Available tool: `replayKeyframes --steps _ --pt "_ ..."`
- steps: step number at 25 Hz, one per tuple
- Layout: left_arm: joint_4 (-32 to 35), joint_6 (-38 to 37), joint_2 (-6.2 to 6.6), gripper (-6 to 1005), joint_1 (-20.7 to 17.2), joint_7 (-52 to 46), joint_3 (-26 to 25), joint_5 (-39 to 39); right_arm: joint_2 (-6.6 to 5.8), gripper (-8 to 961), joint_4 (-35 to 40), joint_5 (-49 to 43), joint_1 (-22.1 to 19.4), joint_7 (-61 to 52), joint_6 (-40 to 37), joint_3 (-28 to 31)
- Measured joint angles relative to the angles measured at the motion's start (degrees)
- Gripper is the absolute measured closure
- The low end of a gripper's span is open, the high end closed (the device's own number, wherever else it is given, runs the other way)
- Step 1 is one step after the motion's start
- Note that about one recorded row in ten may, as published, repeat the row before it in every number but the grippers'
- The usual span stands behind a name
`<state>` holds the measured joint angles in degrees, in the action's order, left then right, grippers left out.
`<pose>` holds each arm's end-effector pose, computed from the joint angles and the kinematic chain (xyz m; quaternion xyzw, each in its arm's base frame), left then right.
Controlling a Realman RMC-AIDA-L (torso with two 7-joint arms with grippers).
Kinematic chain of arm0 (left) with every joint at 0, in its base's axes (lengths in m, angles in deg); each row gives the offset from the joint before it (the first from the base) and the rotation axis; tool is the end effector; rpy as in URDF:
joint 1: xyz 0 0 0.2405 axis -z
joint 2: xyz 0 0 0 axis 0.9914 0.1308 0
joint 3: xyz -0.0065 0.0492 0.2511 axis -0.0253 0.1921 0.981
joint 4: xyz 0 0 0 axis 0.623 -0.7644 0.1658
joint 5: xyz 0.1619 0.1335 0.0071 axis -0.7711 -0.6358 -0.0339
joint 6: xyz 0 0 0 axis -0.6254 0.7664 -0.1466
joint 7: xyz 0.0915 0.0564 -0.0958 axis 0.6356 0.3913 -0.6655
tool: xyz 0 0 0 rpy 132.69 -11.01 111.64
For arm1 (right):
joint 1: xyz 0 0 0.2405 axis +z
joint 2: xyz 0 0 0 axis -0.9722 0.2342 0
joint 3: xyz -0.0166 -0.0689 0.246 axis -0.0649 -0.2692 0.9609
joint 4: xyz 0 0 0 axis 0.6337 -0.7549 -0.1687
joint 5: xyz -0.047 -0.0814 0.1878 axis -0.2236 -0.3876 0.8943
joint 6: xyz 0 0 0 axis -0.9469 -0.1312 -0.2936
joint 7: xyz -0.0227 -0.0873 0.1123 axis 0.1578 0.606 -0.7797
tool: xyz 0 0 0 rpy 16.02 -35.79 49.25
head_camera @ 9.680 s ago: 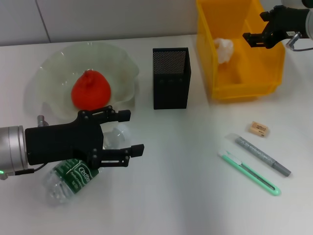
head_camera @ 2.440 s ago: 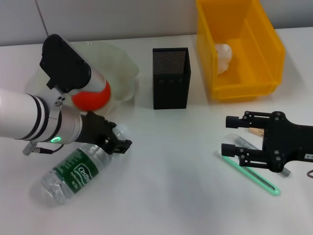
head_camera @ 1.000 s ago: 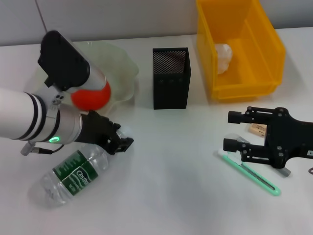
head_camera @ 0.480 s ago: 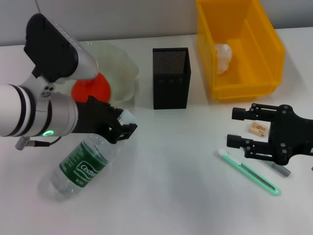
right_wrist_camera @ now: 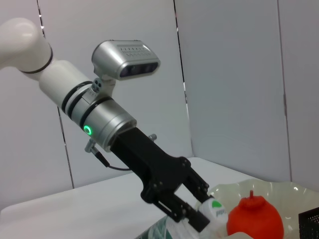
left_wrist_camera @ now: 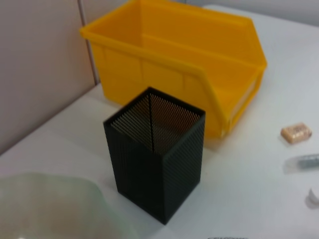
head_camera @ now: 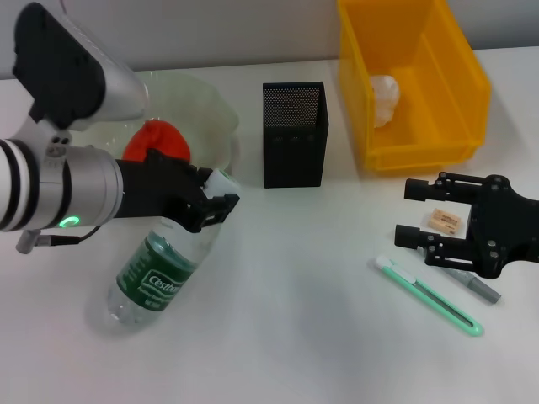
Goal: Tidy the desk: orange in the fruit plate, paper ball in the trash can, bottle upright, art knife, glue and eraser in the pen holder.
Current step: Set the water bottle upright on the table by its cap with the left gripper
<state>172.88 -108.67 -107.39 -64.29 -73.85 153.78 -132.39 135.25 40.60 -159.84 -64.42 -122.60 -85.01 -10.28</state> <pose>-0.1496 0.3270 -0.0263 -0.9557 -0.1915 -0.0022 0.2235 0.2793 0.2606 0.0437 -0.9238 0.1422 0.3112 0.1719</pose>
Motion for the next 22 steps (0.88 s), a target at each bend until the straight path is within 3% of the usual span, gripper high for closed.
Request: replayKeyframes --steps 15,22 --pt "4.7 1.3 0.00 559 -3.0 0.7 -1.3 1.9 0.00 304 0.3 0.0 0.1 0.0 0.0 0.0" --pt "4.5 2.7 0.00 559 -4.5 5.8 -4.4 8.4 0.00 304 0.4 0.0 0.0 -0.1 0.0 0.2"
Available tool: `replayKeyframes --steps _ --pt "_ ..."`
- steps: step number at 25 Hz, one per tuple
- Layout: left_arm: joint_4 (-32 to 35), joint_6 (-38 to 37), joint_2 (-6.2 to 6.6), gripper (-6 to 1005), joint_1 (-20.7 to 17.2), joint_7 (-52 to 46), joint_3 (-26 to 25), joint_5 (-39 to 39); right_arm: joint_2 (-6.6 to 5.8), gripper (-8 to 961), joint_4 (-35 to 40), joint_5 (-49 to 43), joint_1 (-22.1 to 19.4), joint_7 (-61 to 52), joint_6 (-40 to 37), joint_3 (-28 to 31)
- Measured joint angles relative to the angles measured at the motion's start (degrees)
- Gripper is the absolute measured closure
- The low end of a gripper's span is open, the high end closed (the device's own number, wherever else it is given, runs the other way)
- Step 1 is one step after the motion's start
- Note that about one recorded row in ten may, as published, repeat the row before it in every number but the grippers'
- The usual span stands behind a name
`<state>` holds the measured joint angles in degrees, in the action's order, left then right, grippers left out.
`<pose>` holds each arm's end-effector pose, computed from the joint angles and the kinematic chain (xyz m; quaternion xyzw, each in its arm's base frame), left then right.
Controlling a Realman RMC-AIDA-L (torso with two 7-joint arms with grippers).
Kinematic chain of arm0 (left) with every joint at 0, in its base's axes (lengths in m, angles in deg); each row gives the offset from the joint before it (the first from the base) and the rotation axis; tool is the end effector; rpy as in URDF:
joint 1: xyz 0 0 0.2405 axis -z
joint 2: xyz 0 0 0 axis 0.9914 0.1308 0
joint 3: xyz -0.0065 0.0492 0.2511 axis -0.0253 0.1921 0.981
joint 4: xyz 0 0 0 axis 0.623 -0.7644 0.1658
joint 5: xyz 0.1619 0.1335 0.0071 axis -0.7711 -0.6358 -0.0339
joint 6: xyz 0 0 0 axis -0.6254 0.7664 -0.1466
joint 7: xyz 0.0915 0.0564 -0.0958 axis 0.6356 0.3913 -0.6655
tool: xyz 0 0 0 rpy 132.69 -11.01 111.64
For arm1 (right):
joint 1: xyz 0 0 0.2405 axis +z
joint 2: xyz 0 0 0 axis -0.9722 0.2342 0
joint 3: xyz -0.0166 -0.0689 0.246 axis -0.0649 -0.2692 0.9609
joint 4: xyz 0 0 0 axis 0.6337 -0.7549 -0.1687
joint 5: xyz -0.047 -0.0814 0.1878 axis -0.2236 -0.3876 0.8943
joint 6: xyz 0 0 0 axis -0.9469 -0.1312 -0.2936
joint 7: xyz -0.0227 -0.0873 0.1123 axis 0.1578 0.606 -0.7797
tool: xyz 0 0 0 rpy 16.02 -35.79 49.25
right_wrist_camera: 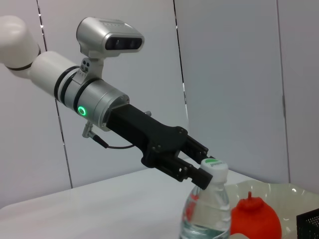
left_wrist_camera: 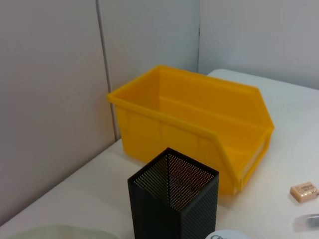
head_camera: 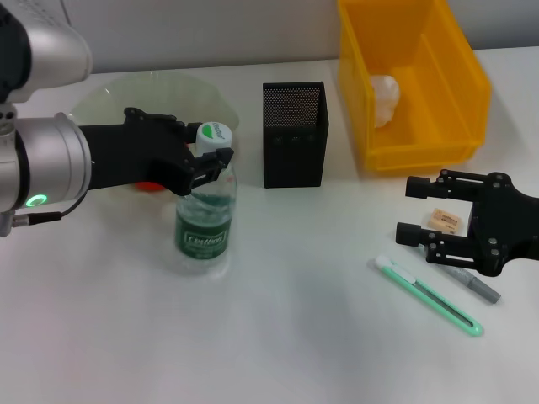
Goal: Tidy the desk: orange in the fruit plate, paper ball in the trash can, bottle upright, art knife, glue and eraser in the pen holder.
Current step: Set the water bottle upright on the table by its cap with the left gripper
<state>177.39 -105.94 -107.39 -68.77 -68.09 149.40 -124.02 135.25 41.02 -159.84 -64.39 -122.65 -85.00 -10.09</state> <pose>-0.1424 0.3256 0.0018 -0.9463 -0.1824 -0.0828 0.2537 0.2788 0.2615 0.0453 -0.9240 0.1397 0.3103 0.1745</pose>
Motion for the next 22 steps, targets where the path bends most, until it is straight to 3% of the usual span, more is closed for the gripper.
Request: replayKeyframes --steps 22 --pt "-0.5 1.2 0.12 565 -1.9 2.8 -0.3 2.0 -0.09 305 -0.3 0.0 0.5 -0.2 0.4 0.0"
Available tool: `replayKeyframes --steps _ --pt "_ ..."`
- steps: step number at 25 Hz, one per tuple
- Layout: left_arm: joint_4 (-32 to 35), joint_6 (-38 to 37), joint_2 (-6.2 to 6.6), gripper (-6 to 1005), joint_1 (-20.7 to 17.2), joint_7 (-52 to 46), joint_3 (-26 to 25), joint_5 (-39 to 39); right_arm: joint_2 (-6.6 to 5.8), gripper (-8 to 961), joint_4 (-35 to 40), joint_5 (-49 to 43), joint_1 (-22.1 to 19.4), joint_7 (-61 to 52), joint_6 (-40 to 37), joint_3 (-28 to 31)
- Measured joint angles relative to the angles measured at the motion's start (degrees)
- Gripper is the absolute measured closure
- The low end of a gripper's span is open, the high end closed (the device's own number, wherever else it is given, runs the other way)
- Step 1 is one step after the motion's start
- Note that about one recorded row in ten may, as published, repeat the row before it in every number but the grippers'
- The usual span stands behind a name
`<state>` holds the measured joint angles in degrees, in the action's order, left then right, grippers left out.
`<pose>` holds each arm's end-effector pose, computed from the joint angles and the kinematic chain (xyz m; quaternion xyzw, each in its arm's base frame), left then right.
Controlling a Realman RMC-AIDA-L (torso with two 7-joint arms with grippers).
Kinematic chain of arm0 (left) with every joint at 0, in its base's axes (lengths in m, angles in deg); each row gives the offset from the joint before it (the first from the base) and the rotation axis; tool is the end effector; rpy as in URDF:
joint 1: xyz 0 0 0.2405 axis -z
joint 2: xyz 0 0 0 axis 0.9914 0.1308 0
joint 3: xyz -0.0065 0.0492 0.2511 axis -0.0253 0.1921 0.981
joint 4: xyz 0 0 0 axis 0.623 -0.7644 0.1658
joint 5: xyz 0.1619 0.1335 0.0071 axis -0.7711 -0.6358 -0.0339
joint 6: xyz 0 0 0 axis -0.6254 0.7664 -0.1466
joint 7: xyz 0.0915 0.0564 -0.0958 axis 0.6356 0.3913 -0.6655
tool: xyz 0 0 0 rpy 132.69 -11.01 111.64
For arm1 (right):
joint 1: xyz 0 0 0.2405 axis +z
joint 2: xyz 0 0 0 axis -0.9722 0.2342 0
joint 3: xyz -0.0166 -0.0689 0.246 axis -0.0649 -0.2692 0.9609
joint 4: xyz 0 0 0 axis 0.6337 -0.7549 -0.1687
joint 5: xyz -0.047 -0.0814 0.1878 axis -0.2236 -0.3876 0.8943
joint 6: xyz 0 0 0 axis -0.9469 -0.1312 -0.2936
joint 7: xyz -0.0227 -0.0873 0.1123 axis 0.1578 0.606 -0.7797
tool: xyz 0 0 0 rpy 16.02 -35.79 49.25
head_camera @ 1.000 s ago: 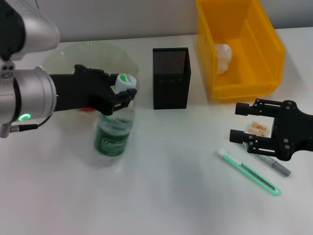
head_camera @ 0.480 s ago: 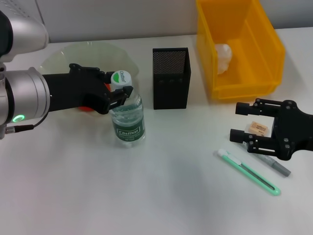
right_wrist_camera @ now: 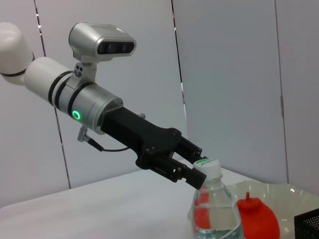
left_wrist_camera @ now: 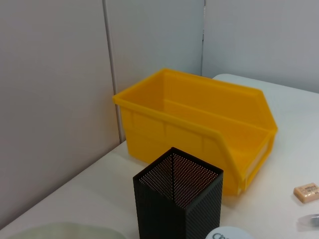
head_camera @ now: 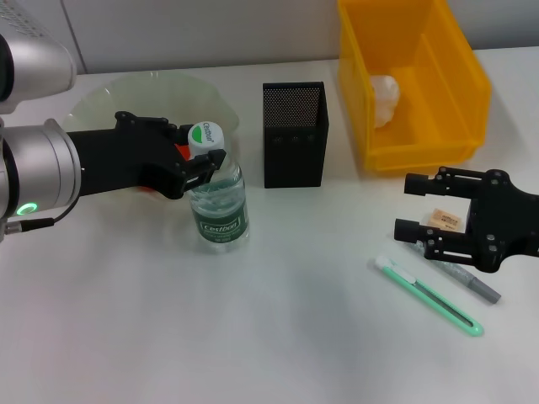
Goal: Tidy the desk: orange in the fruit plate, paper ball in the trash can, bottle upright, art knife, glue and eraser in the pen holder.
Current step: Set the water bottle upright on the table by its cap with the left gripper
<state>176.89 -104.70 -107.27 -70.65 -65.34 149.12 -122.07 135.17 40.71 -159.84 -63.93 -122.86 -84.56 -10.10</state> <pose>-0.1512 0.3229 0.0035 -0.9441 -0.1826 -0.0899 0.2594 0.2781 0.2643 0.0450 -0.9237 0.1411 0.3102 0.1752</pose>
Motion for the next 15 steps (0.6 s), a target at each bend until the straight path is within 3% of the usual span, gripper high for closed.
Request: replayKeyframes --steps 15 --pt "0.4 0.0 -0.11 568 0.2 0.6 -0.5 0.7 0.00 305 -0.1 -0.1 0.2 0.1 0.4 0.0"
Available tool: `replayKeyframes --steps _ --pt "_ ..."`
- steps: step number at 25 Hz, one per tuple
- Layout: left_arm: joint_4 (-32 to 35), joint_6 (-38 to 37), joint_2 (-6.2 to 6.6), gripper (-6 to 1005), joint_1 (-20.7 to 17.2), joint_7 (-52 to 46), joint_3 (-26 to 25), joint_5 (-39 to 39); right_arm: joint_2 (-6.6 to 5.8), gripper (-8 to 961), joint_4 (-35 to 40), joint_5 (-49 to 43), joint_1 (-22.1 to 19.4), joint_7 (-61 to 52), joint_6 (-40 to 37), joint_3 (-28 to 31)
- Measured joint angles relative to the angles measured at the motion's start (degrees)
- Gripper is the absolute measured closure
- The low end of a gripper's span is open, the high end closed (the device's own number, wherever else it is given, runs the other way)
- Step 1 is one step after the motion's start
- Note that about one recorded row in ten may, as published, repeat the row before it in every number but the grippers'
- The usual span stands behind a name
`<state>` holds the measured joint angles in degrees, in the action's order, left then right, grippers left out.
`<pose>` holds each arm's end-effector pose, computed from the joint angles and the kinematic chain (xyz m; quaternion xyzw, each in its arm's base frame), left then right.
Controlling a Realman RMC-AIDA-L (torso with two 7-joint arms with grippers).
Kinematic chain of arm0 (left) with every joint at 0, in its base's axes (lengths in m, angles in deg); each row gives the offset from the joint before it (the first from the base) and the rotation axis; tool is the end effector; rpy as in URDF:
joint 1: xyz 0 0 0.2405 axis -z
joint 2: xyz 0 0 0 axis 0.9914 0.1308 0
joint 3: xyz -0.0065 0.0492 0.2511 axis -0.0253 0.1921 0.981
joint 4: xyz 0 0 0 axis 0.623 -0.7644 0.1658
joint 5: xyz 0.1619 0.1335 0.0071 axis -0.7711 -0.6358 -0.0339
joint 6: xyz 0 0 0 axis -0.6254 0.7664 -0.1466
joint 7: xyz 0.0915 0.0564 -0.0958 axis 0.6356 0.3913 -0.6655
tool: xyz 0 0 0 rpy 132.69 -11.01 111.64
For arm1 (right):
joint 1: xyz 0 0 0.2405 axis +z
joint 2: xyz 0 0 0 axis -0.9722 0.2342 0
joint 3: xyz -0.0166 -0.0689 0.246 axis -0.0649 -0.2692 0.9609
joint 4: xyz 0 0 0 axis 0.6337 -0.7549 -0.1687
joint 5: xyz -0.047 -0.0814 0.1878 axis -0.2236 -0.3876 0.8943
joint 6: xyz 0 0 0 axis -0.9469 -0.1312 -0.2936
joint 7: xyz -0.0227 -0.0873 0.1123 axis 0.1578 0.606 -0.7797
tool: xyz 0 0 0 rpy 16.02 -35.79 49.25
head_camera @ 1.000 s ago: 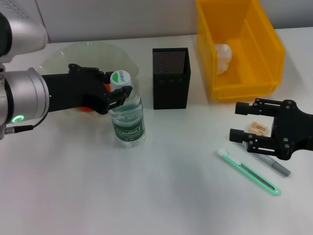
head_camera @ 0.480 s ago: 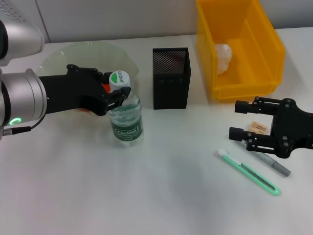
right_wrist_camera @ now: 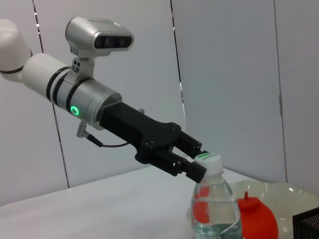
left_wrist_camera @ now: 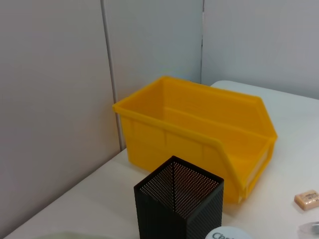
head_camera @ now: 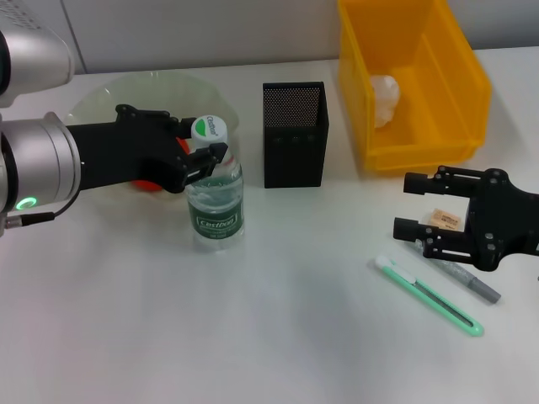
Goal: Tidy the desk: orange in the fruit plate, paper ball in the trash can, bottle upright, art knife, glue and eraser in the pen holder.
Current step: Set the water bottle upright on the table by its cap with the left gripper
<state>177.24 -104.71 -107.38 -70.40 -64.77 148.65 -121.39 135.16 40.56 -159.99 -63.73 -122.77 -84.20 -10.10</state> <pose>-0.1473 0.3241 0.0058 -0.9440 -0.1767 -0.0972 0.2610 0.2782 0.2656 0.0445 -0.9240 0.1412 0.3084 0.1765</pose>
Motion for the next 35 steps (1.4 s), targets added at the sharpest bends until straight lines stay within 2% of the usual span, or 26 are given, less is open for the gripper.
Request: replayKeyframes --steps 35 --pt "-2.7 2.0 0.03 559 -0.3 2.2 -0.4 0.2 0.09 305 0.0 0.1 0.5 -0.2 0.0 0.0"
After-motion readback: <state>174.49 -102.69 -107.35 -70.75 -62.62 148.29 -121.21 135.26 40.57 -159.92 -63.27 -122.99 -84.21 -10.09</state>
